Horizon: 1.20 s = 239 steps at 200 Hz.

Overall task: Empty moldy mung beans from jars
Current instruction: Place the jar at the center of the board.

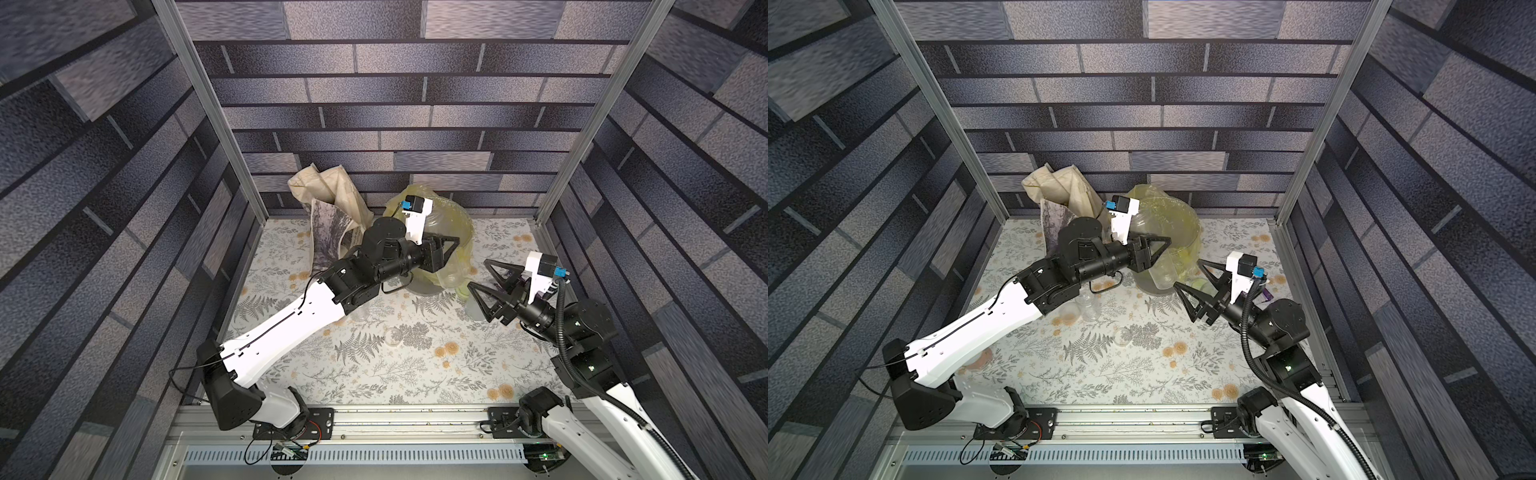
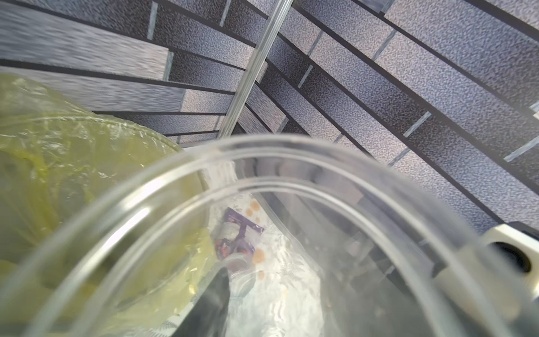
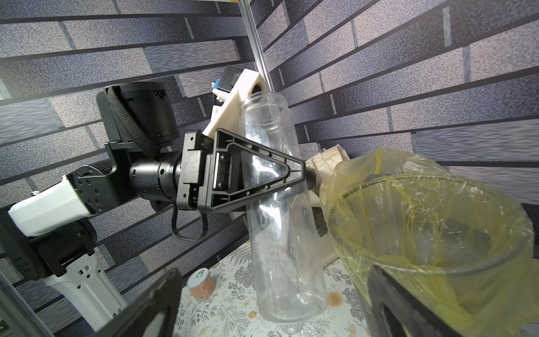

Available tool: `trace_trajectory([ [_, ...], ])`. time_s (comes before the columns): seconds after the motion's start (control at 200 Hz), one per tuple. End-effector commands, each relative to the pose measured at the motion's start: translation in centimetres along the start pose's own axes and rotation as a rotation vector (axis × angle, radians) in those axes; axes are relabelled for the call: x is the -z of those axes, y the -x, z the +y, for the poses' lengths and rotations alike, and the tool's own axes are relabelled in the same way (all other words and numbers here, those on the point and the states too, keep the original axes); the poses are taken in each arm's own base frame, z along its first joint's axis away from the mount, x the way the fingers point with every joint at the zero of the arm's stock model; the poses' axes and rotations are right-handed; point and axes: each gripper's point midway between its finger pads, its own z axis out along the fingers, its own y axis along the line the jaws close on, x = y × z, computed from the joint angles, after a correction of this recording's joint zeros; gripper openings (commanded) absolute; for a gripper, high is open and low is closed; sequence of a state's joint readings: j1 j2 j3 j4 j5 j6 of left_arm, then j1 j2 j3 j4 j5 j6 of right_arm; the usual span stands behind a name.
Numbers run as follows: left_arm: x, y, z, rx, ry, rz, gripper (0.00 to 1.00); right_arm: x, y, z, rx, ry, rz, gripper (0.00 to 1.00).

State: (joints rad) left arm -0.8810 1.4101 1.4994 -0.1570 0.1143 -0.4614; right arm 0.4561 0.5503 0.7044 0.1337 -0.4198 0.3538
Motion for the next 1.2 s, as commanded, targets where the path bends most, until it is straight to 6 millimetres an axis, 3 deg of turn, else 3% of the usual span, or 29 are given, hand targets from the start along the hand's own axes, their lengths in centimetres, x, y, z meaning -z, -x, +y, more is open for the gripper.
trace_trajectory([
  [0.0,1.7,-1.4,1.4,-0.132,0.075,0.030,0.36,0.7,0.3,0.2,0.030,-0.025,0.009,1.00],
  [0.16,3.3,-4.8,2.1,-0.279,0.130,0.092,0.36,1.4,0.3,0.3,0.038,-0.045,0.020,1.00],
  [0.235,4.0,-7.5,2.3,-0.400,0.154,0.091,0.36,1.9,0.4,0.2,0.062,-0.071,0.022,1.00],
  [0.361,4.9,-11.3,2.3,-0.581,0.161,-0.022,0.37,2.0,-0.3,0.0,0.088,-0.078,0.048,1.00],
  [0.476,5.3,-13.4,4.4,-0.603,0.225,-0.114,0.39,1.9,-1.3,-0.7,0.090,-0.092,0.059,1.00],
  [0.651,3.4,-16.4,6.4,-0.678,0.279,-0.118,0.42,1.9,-2.7,-1.4,0.084,-0.103,0.074,1.00],
  [0.857,1.3,-17.3,7.2,-0.673,0.270,-0.188,0.43,1.8,-3.9,-2.4,0.075,-0.132,0.083,1.00],
  [1.192,-3.4,-20.9,7.9,-0.644,0.198,-0.177,0.45,3.0,-3.5,-2.7,0.122,-0.181,0.064,1.00],
])
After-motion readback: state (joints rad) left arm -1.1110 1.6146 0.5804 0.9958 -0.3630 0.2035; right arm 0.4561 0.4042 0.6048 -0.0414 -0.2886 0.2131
